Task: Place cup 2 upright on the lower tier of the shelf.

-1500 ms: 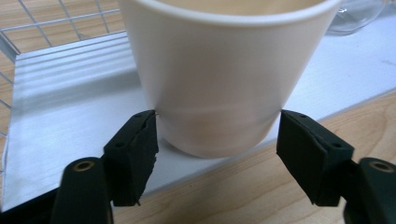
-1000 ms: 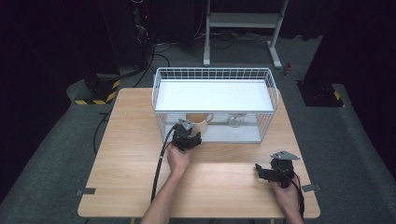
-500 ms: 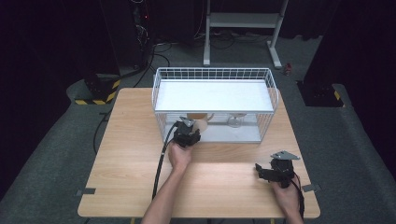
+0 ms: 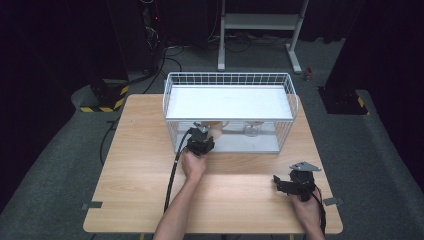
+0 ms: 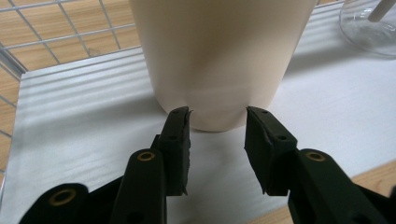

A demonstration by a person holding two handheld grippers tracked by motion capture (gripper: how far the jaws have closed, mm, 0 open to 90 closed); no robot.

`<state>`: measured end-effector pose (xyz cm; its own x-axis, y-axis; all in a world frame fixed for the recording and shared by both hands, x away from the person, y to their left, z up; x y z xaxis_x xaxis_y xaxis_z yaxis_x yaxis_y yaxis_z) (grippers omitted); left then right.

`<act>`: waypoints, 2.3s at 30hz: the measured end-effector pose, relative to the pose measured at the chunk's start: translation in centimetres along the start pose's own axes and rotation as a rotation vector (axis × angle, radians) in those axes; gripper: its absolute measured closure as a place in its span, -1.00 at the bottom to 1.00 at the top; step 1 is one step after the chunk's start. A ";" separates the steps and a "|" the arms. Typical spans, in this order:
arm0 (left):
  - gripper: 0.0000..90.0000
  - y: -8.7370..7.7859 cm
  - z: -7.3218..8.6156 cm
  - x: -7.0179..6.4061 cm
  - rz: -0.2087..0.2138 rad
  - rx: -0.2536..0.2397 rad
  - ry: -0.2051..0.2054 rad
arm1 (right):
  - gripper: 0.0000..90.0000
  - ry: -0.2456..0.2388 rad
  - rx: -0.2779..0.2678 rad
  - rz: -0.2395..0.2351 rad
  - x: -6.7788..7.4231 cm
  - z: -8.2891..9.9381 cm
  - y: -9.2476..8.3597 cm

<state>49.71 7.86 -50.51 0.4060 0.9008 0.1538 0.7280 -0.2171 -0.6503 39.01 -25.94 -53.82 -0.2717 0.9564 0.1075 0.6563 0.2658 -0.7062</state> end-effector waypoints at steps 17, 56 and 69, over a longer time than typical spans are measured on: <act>0.36 0.4 -0.1 0.2 0.026 -0.003 -0.013 | -0.67 0.000 0.000 0.000 0.0 0.0 0.0; -0.42 -4.7 1.6 0.8 0.122 -0.107 -0.011 | -0.67 0.003 0.001 0.000 0.0 0.0 0.0; -0.50 -6.0 1.7 0.8 0.142 -0.134 -0.021 | -0.67 0.003 0.001 0.000 0.0 0.0 0.0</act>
<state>44.71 10.55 -47.79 0.4996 0.8648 0.0513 0.7318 -0.3896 -0.5591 39.00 -25.92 -53.82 -0.2698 0.9567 0.1094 0.6557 0.2658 -0.7066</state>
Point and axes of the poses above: each handheld gripper's, and its own axes: y roughly forward along the jaws, z roughly out of its underside, x roughly to its left, the point moved 2 cm from there along y, roughly forward along the jaws, and after that the axes turned 10 degrees about y, right-handed, at the moved point
